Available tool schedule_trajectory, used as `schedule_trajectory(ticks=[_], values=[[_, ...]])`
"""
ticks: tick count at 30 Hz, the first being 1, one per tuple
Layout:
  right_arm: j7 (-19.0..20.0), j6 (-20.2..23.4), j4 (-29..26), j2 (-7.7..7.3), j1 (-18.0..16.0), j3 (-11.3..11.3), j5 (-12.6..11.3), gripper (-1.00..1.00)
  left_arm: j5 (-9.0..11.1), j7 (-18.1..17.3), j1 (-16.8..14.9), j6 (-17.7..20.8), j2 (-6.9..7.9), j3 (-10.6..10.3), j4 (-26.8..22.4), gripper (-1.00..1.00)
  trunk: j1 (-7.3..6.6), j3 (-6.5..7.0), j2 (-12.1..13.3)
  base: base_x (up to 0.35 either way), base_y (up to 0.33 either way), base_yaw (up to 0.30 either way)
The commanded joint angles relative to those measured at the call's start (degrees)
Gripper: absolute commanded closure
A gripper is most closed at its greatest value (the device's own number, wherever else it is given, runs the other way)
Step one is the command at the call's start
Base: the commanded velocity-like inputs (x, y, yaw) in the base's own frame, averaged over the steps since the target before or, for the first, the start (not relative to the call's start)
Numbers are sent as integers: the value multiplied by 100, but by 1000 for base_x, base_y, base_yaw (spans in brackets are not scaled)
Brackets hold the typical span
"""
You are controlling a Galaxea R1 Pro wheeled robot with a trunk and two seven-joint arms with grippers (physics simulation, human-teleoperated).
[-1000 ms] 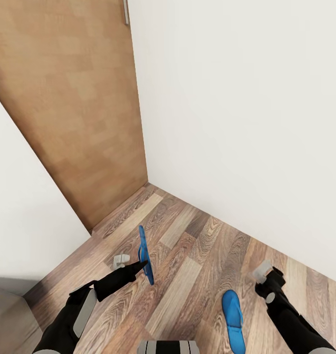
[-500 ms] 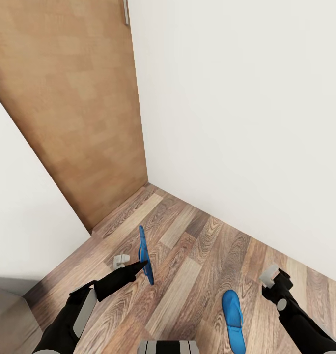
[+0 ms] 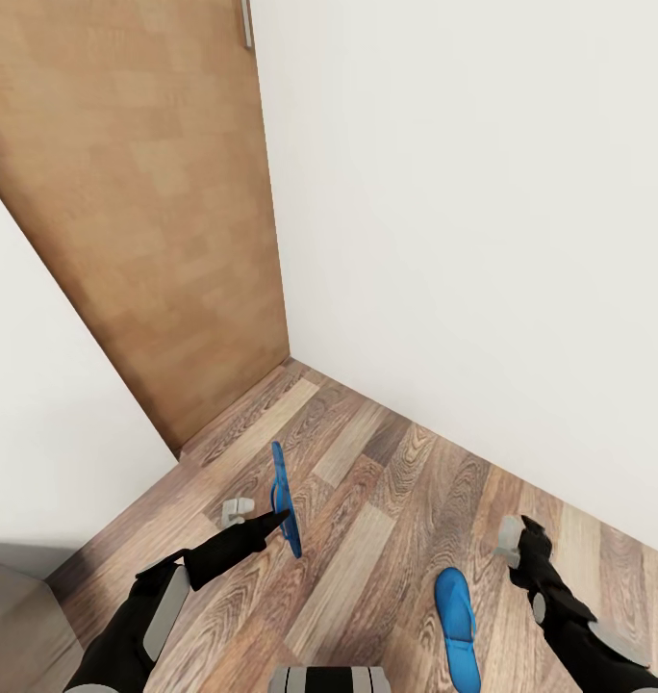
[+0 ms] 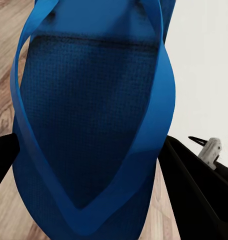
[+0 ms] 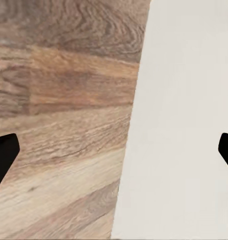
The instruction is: In the bedroom, move the book from the bed onto either nightstand, and place the two sandals side by side next to the bed.
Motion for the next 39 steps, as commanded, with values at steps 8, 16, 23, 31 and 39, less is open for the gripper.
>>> schedule_trajectory(ticks=[8, 16, 23, 31, 39], values=[[-35, 92, 55, 42, -3, 328, 3926, -100, 24, -21, -2, 53, -5, 17, 0, 100, -1, -4, -2, 0, 0, 0], [-20, 141, 159, 60, -2, 439, 5854, -100, 24, -21, -2, 53, -5, 17, 0, 100, -1, -4, -2, 0, 0, 0], [29, -117, 84, 60, -2, 1173, 7566, -100, 24, -22, -2, 53, -5, 17, 0, 100, -1, -4, -2, 0, 0, 0], [37, -1286, 41, 58, -18, 1376, 7779, -100, 24, -21, -2, 53, -5, 17, 0, 100, -1, -4, -2, 0, 0, 0], [37, -1459, 75, 51, -19, 1420, 7794, -100, 24, -21, -2, 53, -5, 17, 0, 100, -1, -4, -2, 0, 0, 0]])
